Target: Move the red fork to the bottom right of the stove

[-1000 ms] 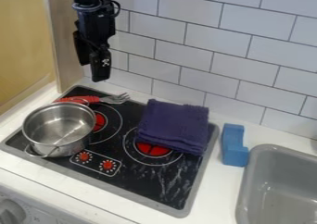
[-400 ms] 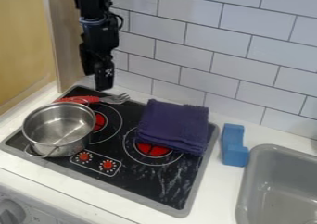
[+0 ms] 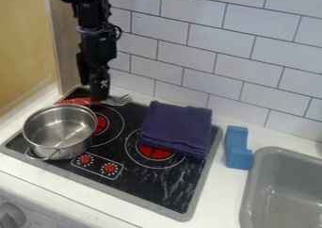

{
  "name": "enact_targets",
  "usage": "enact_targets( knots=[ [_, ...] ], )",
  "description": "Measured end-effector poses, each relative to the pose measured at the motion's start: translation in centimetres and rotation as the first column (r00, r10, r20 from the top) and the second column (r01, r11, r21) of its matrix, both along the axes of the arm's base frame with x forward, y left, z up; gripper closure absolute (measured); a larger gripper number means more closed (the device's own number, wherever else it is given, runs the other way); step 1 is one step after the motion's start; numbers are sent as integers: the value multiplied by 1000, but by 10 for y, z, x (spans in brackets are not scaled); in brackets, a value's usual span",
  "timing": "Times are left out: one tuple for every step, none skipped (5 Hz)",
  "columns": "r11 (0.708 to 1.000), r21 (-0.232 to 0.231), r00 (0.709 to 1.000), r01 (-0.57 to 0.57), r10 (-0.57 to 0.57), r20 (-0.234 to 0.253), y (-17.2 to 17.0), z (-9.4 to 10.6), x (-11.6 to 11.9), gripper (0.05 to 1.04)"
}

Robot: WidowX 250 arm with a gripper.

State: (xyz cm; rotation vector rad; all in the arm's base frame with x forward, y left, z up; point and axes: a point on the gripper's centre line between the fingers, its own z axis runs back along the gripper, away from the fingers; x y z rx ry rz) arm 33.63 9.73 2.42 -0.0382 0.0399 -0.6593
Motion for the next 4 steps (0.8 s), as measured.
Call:
enact_targets(
  knots=[
    [1000, 2, 1000, -1, 1, -2, 9, -3, -4, 85],
    [1000, -11, 999, -1, 1, -33, 10, -16, -7, 85],
    [1000, -18, 999, -12, 11, -49, 19, -23, -10, 85],
    [1000, -10, 999, -5, 5, -47, 22, -24, -7, 145]
  ],
)
